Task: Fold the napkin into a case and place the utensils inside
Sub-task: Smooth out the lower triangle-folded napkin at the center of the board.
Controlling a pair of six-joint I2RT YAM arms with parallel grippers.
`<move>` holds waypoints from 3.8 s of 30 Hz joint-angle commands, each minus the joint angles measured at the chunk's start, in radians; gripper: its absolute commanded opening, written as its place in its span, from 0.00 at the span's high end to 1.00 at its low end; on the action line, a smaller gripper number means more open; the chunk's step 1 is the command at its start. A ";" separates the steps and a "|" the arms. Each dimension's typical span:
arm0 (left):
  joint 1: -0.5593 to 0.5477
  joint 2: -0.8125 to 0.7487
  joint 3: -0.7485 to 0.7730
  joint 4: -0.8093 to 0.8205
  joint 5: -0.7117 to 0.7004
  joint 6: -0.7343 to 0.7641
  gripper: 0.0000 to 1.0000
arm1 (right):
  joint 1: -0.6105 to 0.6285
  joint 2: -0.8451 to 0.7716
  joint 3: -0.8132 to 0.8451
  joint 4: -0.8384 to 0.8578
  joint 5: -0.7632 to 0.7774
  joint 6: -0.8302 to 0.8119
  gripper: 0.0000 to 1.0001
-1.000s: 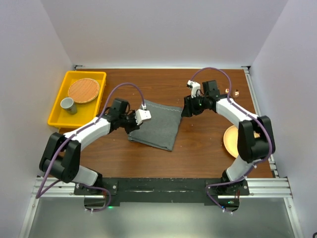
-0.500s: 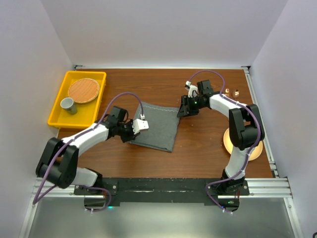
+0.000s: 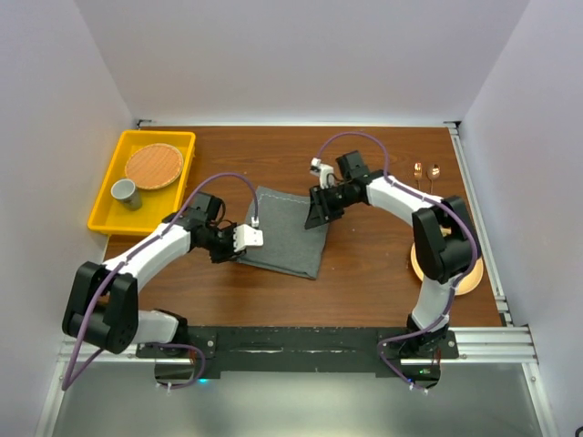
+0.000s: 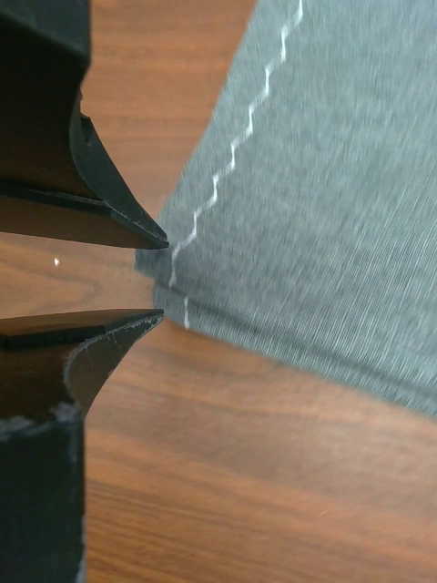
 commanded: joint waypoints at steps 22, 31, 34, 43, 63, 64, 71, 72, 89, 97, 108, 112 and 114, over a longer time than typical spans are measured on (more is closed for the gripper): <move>0.004 0.045 -0.022 0.043 -0.028 0.327 0.73 | 0.048 0.050 -0.041 -0.084 -0.080 -0.061 0.66; 0.003 0.047 -0.032 0.055 -0.051 0.344 0.79 | 0.050 0.051 -0.024 -0.097 -0.088 -0.066 0.65; 0.003 0.036 -0.018 0.043 -0.035 0.341 0.89 | 0.050 0.050 -0.023 -0.099 -0.090 -0.069 0.63; 0.000 -0.033 0.074 -0.040 0.005 0.312 1.00 | 0.050 0.028 0.005 -0.111 -0.096 -0.063 0.57; -0.019 -0.029 -0.011 -0.120 -0.011 0.310 1.00 | 0.050 0.046 -0.006 -0.102 -0.084 -0.052 0.53; -0.019 -0.022 -0.021 -0.106 -0.018 0.301 1.00 | 0.051 0.050 -0.003 -0.102 -0.085 -0.052 0.53; -0.011 -0.005 -0.044 -0.052 -0.083 0.220 0.66 | 0.051 0.037 0.010 -0.137 -0.108 -0.060 0.52; 0.006 -0.025 -0.003 -0.078 -0.040 0.218 0.62 | 0.050 0.028 0.011 -0.154 -0.116 -0.061 0.52; 0.050 0.008 0.018 0.271 0.440 -0.759 0.52 | 0.168 0.020 -0.147 0.142 -0.314 0.259 0.39; 0.148 0.110 0.079 0.245 0.488 -0.817 0.51 | 0.159 0.163 -0.115 -0.025 -0.216 0.086 0.43; 0.208 -0.099 0.108 0.325 0.440 -0.980 0.00 | 0.059 0.140 0.129 -0.277 -0.230 -0.124 0.38; 0.208 -0.142 0.207 0.345 0.339 -1.106 0.00 | 0.065 -0.027 0.102 -0.171 -0.301 -0.008 0.21; 0.211 -0.163 0.241 0.368 0.315 -1.167 0.00 | 0.065 -0.143 0.091 -0.113 -0.248 0.021 0.06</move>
